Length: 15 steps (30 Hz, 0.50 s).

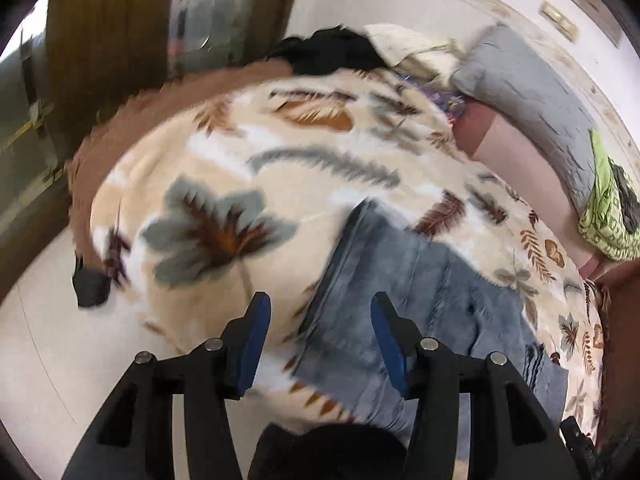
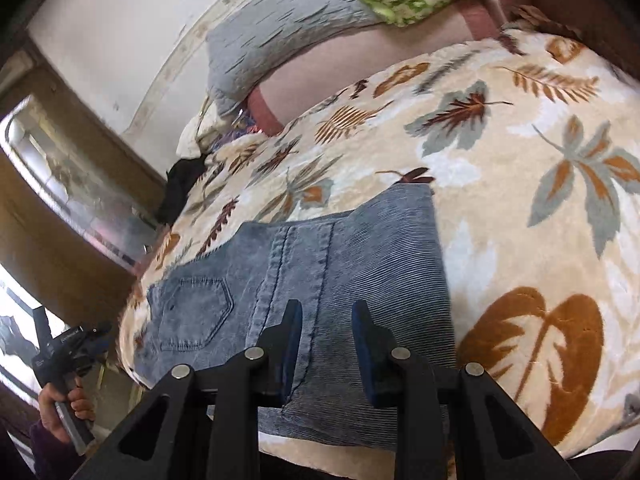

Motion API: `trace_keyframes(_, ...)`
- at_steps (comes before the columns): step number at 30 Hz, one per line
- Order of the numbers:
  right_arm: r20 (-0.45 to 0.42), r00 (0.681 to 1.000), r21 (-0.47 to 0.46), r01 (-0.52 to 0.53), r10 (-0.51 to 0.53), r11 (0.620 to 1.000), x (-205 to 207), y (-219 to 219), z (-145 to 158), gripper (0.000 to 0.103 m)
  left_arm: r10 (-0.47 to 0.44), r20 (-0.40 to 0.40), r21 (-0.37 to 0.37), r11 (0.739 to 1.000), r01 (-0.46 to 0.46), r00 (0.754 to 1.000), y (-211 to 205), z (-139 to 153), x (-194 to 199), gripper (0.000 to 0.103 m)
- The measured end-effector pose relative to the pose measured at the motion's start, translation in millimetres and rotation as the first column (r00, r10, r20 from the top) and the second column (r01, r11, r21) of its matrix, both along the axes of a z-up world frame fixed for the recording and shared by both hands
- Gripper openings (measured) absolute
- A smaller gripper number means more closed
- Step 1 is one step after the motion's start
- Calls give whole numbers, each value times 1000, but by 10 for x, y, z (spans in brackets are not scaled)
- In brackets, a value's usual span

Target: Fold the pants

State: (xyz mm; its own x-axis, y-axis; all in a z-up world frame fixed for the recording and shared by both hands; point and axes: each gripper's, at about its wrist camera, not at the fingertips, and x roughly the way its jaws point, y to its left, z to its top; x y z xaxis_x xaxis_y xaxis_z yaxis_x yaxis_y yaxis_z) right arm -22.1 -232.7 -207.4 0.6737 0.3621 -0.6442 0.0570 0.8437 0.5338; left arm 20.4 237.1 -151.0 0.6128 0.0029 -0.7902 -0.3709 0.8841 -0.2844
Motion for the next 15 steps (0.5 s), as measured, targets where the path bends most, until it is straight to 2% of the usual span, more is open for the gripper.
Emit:
trace_keyframes(2, 12, 1000, -36, -22, 22, 999, -6, 77, 21, 29, 6, -14, -67, 998, -7, 1000, 50, -156, -94, 65)
trace_keyframes(5, 28, 998, -96, -54, 57, 994, -26, 196, 46, 29, 1, -34, -226, 974, -8, 999, 36, -428, -173, 68)
trace_keyframes(8, 40, 996, -167, -77, 84, 983, -61, 302, 72, 29, -22, -81, -375, 927, -10, 996, -83, -701, -181, 68)
trace_keyframes(10, 46, 994, -195, -84, 94, 977, -73, 339, 79, 29, -38, -96, -440, 898, -8, 995, -154, -804, -122, 68)
trace_keyframes(11, 48, 994, -202, -88, 100, 975, -77, 354, 79, 29, -23, -69, -461, 887, -12, 997, -162, -812, -65, 68)
trace_keyframes(12, 49, 993, -204, -92, 104, 975, -75, 358, 79, 29, -17, -37, -460, 888, -2, 999, -164, -786, -25, 68)
trace_keyframes(13, 48, 993, -206, -93, 105, 974, -75, 361, 79, 29, -22, -5, -423, 906, 18, 1000, -167, -752, 67, 68)
trace_keyframes(15, 48, 993, -209, -92, 104, 974, -77, 357, 78, 29, -32, -29, -373, 928, 19, 999, -162, -765, 211, 67)
